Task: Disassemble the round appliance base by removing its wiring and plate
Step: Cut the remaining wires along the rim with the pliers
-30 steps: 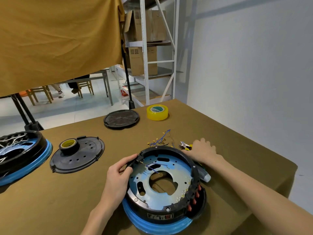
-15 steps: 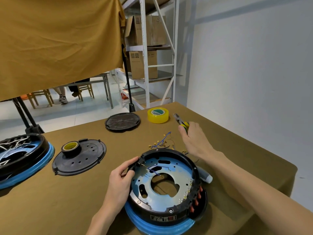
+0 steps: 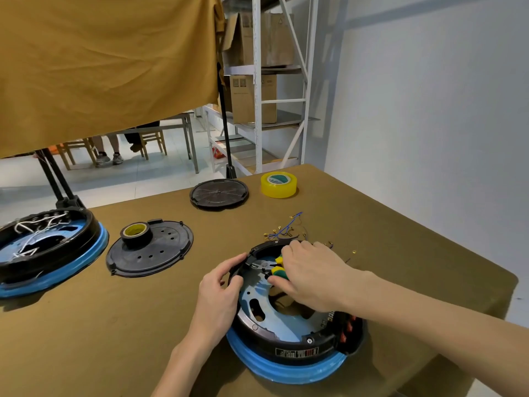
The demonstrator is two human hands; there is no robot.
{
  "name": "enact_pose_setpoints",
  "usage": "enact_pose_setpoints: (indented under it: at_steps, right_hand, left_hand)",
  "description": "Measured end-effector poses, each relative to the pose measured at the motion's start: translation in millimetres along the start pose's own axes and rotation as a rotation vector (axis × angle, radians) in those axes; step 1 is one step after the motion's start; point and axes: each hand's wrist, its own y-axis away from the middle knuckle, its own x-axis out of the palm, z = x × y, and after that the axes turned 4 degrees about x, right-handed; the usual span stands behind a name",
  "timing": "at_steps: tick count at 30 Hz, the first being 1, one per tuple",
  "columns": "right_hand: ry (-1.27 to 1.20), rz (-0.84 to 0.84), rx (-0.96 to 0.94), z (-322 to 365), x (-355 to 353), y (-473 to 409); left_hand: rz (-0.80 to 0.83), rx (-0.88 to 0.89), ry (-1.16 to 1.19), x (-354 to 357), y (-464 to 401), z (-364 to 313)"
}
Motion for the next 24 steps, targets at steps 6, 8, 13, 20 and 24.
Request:
enact_pose_setpoints:
  at_steps: [6, 8, 13, 20, 24]
  right_hand:
    - [0.062, -0.063, -0.009, 7.1, 5.0, 2.5]
    - [0.074, -0.058, -0.006, 7.3, 2.5, 1.4]
    - [0.085, -0.044, 0.0, 7.0, -1.9, 2.4]
    - [0.051, -0.051, 0.0, 7.2, -0.6, 3.4]
    - [-0.001, -0.018, 0.027, 6.9, -0.6, 2.8]
  left_hand:
    - [-0.011, 0.004, -0.014, 0.9, -1.3, 0.2]
    - [-0.009, 0.007, -0.022, 0.9, -0.9, -0.4]
    - [-0.009, -0.002, -0.01, 0.7, -0.3, -2.0]
    - [-0.01, 0.001, -0.011, 1.2, -0.8, -2.3]
    - [-0.005, -0.006, -0.02, 0.4, -1.0, -1.0]
